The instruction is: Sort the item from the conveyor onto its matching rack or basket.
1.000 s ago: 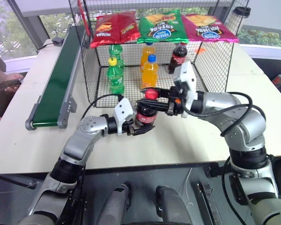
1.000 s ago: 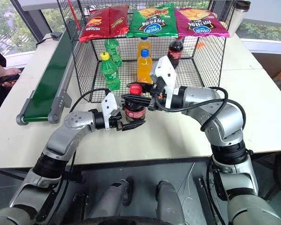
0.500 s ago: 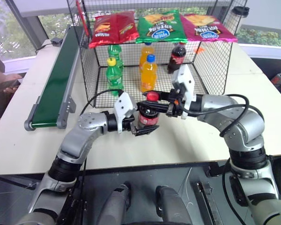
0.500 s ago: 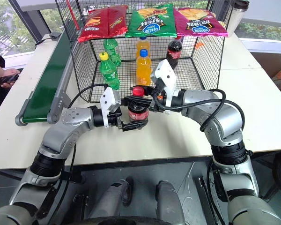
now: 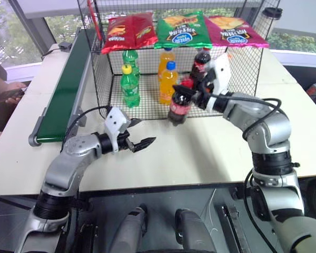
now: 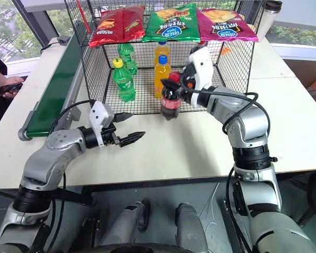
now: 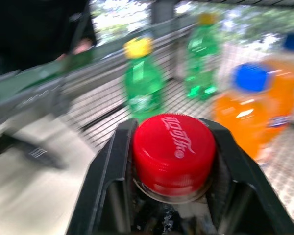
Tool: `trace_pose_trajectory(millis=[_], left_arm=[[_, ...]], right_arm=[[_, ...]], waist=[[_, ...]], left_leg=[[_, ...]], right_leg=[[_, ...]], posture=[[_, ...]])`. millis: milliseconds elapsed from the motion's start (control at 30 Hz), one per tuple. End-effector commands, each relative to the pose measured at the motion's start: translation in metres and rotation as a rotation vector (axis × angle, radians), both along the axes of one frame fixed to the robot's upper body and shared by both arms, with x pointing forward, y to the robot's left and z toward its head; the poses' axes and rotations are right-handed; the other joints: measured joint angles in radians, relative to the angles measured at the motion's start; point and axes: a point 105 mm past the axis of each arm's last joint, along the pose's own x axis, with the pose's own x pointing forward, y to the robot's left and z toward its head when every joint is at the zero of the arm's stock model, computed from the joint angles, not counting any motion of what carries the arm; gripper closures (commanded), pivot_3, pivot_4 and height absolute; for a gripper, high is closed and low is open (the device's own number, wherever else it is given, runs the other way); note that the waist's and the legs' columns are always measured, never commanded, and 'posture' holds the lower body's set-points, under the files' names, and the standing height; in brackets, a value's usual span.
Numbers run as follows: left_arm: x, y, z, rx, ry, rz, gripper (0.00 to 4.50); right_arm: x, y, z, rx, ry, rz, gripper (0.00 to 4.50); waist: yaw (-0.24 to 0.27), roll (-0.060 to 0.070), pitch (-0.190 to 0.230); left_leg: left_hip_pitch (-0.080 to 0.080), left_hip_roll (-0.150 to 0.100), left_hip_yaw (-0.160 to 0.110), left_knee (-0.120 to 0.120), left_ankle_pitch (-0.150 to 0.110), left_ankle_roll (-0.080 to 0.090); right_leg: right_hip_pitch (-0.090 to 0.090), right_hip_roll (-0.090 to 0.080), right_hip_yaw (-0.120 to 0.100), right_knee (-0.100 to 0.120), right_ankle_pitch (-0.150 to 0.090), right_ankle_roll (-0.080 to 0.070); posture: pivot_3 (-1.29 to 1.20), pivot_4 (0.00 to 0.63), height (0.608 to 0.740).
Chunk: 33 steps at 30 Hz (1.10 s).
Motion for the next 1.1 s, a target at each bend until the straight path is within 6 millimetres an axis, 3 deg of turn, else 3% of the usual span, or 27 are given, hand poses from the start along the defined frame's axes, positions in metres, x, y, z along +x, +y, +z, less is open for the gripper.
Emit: trace_pose_trajectory(millis=[33, 333, 733, 1100], left_arm=[[0.005, 0.001, 0.012, -0.045, -0.080, 0.103, 0.09], [0.014, 0.000, -0.014, -0.072, -0.086, 0.295, 0.09], [0.009, -0.007, -0.007, -0.106, -0.092, 0.295, 0.09], [0.009, -0.010, -0.005, -0.112, -0.097, 0.288, 0.09]], right_arm=[[0.011, -0.019, 0.030, 0.055, -0.120, -0.112, 3.31], [0.047, -0.047, 0.018, 0.105, -0.113, -0.318, 3.31], [0.071, -0.058, 0.011, 0.135, -0.132, -0.442, 3.31], [0.078, -0.063, 0.002, 0.086, -0.153, -0.472, 3.31]], waist=[[0.002, 0.000, 0.000], [-0.005, 0.000, 0.000], [-0.002, 0.001, 0.000], [-0.004, 0.001, 0.000]], left_leg=[[0.000, 0.000, 0.000, 0.000, 0.000, 0.000], [0.001, 0.000, 0.002, 0.000, 0.000, 0.000], [0.001, 0.000, 0.002, 0.001, 0.001, 0.000], [0.002, 0.000, 0.002, 0.001, 0.001, -0.001]], right_leg=[[0.000, 0.000, 0.000, 0.000, 0.000, 0.000], [0.000, 0.001, 0.001, 0.002, 0.001, 0.001], [0.000, 0.002, 0.002, 0.003, 0.001, 0.001], [0.000, 0.002, 0.002, 0.005, 0.001, 0.001]], posture=[[0.00, 0.150, 0.738], [0.00, 0.150, 0.738], [0.00, 0.150, 0.738], [0.00, 0.150, 0.738]])
